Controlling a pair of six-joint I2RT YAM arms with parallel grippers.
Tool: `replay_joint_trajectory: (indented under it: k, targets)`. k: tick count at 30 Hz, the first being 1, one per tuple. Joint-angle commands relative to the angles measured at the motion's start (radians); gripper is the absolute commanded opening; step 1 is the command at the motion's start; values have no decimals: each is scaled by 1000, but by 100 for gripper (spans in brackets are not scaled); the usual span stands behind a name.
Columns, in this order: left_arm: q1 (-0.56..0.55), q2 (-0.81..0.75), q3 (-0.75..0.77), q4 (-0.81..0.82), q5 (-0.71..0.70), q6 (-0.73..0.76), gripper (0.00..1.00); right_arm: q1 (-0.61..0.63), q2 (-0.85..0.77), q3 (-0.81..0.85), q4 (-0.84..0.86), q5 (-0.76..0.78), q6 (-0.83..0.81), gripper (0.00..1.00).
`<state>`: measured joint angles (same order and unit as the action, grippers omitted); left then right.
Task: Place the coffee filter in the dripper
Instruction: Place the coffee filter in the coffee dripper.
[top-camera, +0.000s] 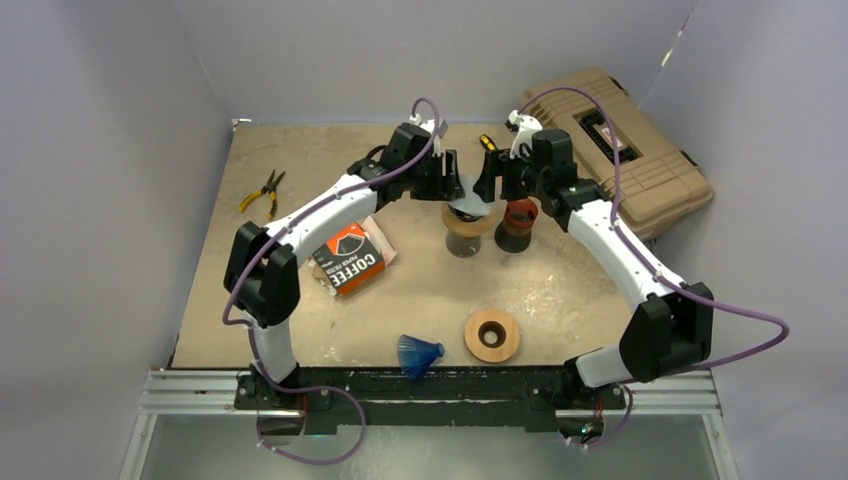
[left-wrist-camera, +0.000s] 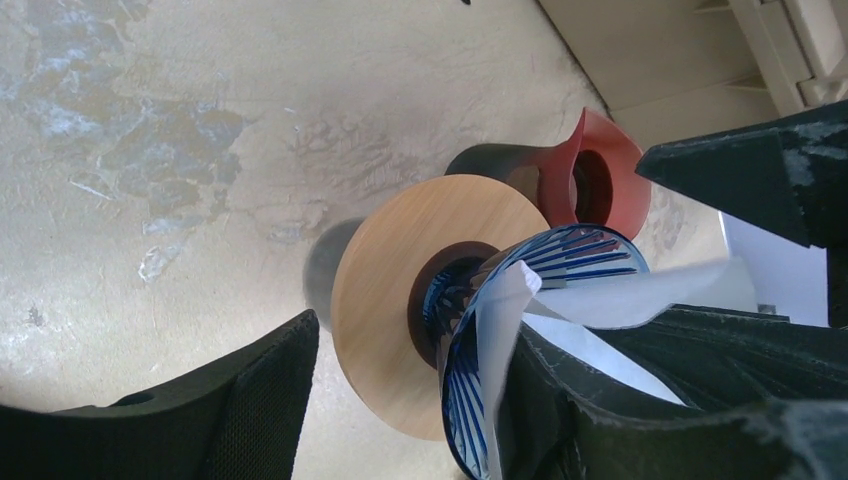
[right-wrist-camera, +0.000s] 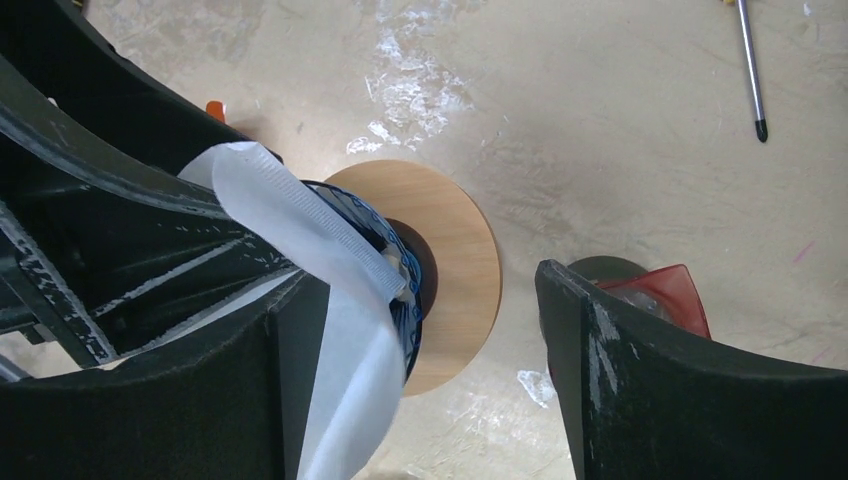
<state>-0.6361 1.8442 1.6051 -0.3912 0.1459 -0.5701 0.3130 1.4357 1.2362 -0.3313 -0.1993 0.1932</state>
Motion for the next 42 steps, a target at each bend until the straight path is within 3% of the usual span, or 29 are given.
replay_joint_trajectory:
  k: [1,14,22,35,42]
  targets:
    - [-19,29,64,-39,-3,40,60,-3,17,33,5,-3,-45,79]
    - [-30,23,92,-72,-17,60,57,-2,68,40,-7,-9,-75,74]
    - [-31,5,108,-146,-72,96,55,-3,66,61,-34,31,-58,51]
    - [-24,-49,86,-168,-182,91,49,-2,42,42,-56,44,-54,46]
    - [-23,-51,76,-140,-130,90,54,-2,28,48,-53,22,-48,48]
